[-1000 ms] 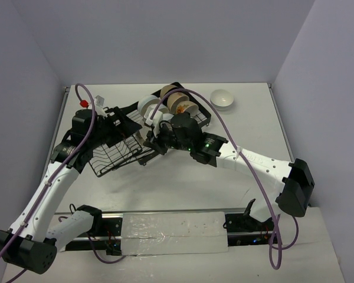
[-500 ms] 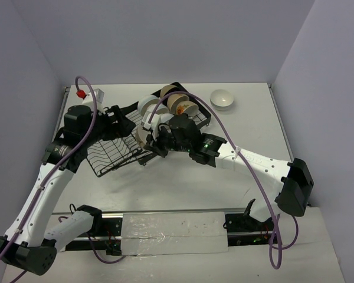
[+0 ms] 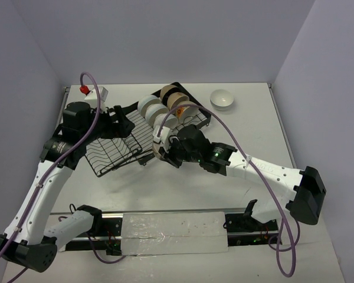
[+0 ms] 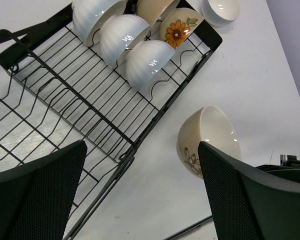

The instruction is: Load the bowls into the dish rack

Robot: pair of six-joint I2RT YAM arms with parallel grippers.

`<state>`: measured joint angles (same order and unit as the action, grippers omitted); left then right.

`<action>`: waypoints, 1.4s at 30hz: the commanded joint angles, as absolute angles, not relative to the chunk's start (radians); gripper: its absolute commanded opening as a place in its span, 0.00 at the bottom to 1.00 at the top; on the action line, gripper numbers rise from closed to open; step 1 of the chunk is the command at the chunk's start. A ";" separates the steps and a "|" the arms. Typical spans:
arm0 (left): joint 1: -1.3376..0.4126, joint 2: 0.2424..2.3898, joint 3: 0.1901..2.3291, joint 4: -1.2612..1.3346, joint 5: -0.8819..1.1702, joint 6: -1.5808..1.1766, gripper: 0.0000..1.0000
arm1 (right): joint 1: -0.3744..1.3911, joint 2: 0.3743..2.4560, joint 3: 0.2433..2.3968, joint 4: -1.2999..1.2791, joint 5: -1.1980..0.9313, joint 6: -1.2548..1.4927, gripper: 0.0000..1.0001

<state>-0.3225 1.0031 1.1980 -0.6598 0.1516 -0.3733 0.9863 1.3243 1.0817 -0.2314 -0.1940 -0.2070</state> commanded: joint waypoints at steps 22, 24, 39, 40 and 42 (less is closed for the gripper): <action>-0.325 0.874 1.108 -0.673 0.061 -0.333 0.99 | 1.015 1.451 0.807 0.024 0.090 -0.115 0.00; -0.325 0.865 1.104 -0.675 0.061 -0.337 0.99 | 1.022 1.466 0.799 0.035 0.100 -0.114 0.00; -0.325 0.831 1.117 -0.678 -0.145 -0.429 0.99 | 1.029 1.345 1.115 -0.167 -0.127 -0.126 0.00; -0.325 0.828 1.117 -0.681 -0.161 -0.439 0.99 | 1.029 1.351 1.153 -0.201 -0.147 -0.126 0.00; -0.325 0.813 1.111 -0.677 -0.190 -0.468 0.99 | 1.025 1.396 1.283 -0.239 -0.179 -0.115 0.00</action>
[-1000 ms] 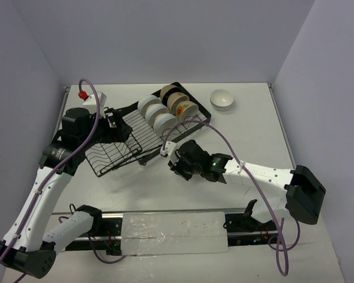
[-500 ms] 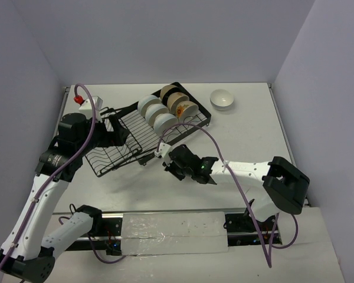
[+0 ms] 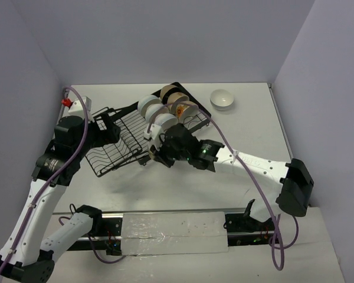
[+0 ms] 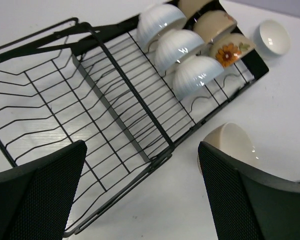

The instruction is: Load the bowls into the dish rack

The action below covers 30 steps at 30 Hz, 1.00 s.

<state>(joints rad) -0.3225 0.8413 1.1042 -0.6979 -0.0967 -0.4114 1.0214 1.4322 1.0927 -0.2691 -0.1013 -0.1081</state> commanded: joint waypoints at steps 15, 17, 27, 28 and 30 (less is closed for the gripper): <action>-0.324 0.661 1.084 -0.681 -0.483 -0.621 0.99 | 1.017 1.730 1.597 0.120 -0.630 0.303 0.00; -0.324 0.658 1.103 -0.690 -0.476 -0.612 0.99 | 1.015 1.739 1.540 0.240 -0.630 0.417 0.00; -0.324 0.658 1.129 -0.699 -0.453 -0.584 0.99 | 1.002 1.844 1.468 0.628 -0.603 0.607 0.00; -0.324 0.660 1.129 -0.699 -0.448 -0.584 0.99 | 0.996 1.864 1.460 0.656 -0.604 0.630 0.00; -0.324 0.661 1.129 -0.700 -0.445 -0.584 0.99 | 0.977 1.891 1.445 0.747 -0.601 0.699 0.00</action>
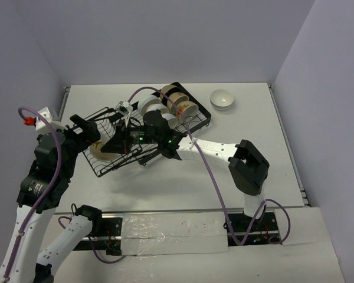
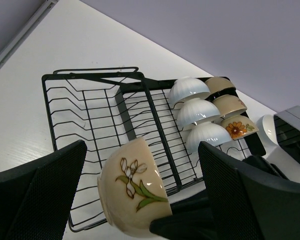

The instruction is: Load the bowls into the dish rack

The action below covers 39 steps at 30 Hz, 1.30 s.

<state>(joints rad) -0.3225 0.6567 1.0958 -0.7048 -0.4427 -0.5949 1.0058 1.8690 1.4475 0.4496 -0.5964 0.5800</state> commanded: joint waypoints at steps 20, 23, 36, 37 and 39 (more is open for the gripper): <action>-0.324 0.667 1.140 -0.710 -0.411 -0.577 0.99 | 0.853 2.105 1.279 1.159 -0.637 1.117 0.00; -0.324 0.673 1.140 -0.710 -0.407 -0.578 0.99 | 0.836 2.105 1.236 1.186 -0.634 1.131 0.00; -0.324 0.695 1.121 -0.698 -0.380 -0.586 0.99 | 0.782 2.109 1.118 1.295 -0.607 1.179 0.11; -0.324 0.695 1.118 -0.696 -0.379 -0.586 0.99 | 0.778 2.114 1.112 1.310 -0.607 1.189 0.13; -0.324 0.696 1.111 -0.696 -0.376 -0.589 0.99 | 0.769 2.120 1.101 1.335 -0.606 1.206 0.19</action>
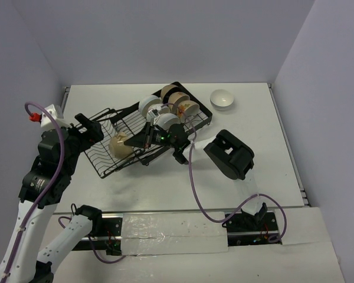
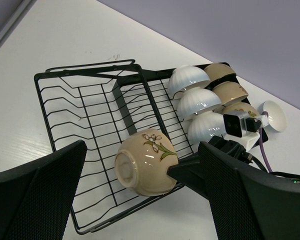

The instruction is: Load the bowls into the dish rack

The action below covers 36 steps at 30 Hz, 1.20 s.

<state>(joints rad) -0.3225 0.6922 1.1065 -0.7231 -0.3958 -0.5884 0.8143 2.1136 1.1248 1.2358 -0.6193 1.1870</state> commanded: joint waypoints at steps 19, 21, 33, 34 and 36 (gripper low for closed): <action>-0.324 0.719 1.094 -0.681 -0.348 -0.592 0.99 | 0.721 2.037 0.994 1.267 -0.591 1.086 0.54; -0.324 0.724 1.094 -0.680 -0.345 -0.592 0.99 | 0.715 2.017 0.982 1.235 -0.581 1.042 0.56; -0.324 0.735 1.094 -0.673 -0.342 -0.586 0.99 | 0.621 1.686 0.934 0.694 -0.393 0.649 0.68; -0.324 0.741 1.094 -0.673 -0.342 -0.586 0.99 | 0.597 1.660 0.939 0.578 -0.367 0.617 0.68; -0.324 0.744 1.094 -0.673 -0.344 -0.584 0.99 | 0.568 1.577 0.956 0.412 -0.248 0.543 0.70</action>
